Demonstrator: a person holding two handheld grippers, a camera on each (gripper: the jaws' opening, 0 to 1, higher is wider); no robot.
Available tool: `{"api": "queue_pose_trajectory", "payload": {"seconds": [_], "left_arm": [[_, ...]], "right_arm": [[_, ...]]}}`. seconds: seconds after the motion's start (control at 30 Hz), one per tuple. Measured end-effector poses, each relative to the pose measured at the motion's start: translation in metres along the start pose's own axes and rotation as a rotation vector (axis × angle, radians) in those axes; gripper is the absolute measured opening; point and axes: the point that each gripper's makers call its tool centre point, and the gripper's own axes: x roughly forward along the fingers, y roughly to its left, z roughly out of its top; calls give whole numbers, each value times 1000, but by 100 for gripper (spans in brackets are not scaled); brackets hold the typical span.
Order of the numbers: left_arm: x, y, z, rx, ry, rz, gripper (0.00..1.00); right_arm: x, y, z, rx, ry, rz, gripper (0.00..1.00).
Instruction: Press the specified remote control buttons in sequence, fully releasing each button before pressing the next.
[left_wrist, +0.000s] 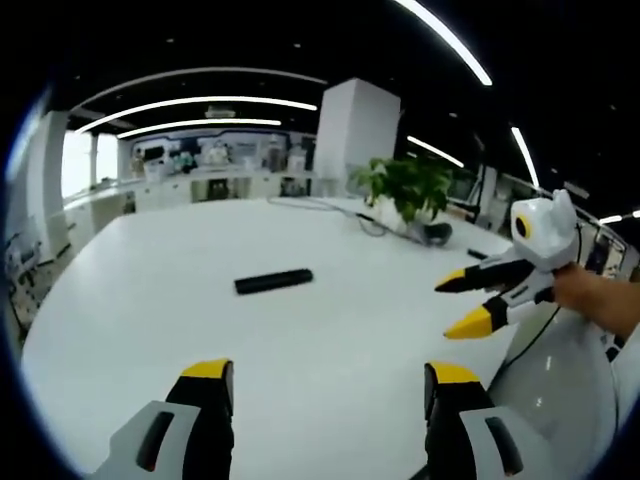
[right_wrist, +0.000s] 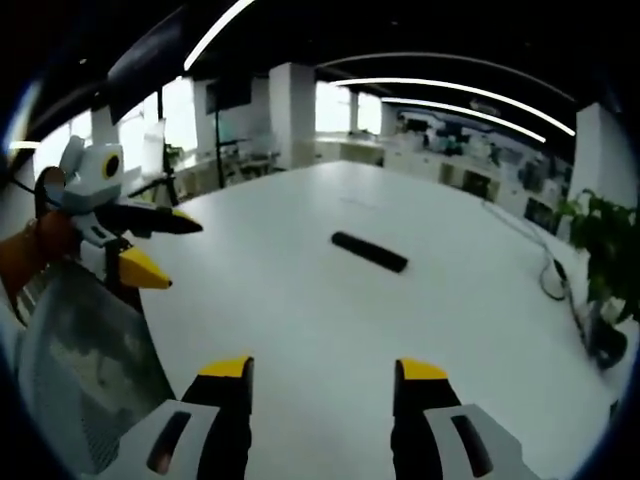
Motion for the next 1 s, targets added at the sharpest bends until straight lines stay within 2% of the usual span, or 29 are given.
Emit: {"api": "queue_pose_trajectory", "payload": {"seconds": [0.2, 0.57, 0.87, 1.0], "left_arm": [[0, -3, 4, -3, -17, -6, 81], [2, -7, 1, -20, -7, -14, 81], [4, -8, -3, -29, 8, -16, 81], [4, -7, -3, -28, 10, -13, 81]], "right_arm": [[-2, -2, -1, 35, -17, -8, 54], [-9, -4, 0, 83, -31, -37, 56], [-8, 6, -8, 114, -6, -28, 57], [-10, 4, -7, 118, -5, -40, 58]]}}
